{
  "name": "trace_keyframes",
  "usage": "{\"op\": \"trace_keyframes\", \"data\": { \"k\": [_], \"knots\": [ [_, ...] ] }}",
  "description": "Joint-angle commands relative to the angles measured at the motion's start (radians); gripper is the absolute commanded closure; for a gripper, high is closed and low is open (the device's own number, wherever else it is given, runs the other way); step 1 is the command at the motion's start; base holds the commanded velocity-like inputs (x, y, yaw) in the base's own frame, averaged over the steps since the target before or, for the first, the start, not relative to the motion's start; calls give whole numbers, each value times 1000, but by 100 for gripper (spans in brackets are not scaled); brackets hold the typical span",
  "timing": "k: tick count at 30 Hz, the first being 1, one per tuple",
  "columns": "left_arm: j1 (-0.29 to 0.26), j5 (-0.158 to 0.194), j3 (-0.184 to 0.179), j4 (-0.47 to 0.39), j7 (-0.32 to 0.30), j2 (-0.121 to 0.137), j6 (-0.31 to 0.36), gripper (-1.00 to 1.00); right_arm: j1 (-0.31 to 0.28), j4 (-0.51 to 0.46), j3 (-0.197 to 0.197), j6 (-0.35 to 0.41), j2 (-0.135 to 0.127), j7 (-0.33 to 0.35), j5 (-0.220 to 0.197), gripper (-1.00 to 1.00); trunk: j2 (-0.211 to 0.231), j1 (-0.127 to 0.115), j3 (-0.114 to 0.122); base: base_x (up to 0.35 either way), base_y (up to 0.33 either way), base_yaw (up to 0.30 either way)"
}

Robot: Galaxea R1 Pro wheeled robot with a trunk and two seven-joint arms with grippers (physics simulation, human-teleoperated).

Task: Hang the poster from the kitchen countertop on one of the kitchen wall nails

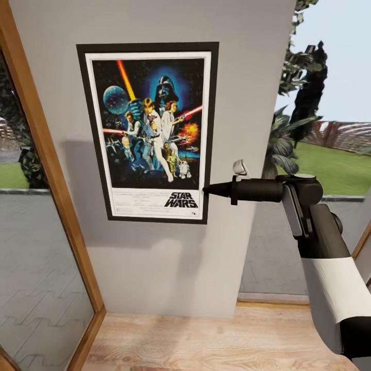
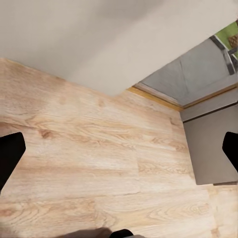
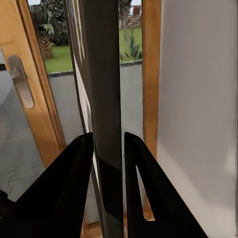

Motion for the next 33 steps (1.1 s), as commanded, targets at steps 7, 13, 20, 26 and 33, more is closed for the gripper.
{"op": "trace_keyframes", "data": {
  "k": [7,13,20,26,33],
  "knots": [
    [0,-11,8,1,-1,0,-10,-100,0,0,0,6,-1,0,-6,100,-1,1,0,296,0,0],
    [0,-11,8,1,-1,0,-10,-100,0,0,0,6,-1,0,-6,100,-1,1,0,329,0,0],
    [-1,-11,8,1,-1,0,-10,-100,0,0,0,6,-1,0,-6,100,-1,1,0,333,0,0],
    [0,-11,8,1,-1,0,-10,-100,0,0,0,5,-1,0,-6,100,-1,1,0,333,0,0],
    [0,-11,8,1,-1,0,-9,-100,0,-5,0,6,-1,0,-6,100,-1,1,0,221,0,0]
  ]
}}
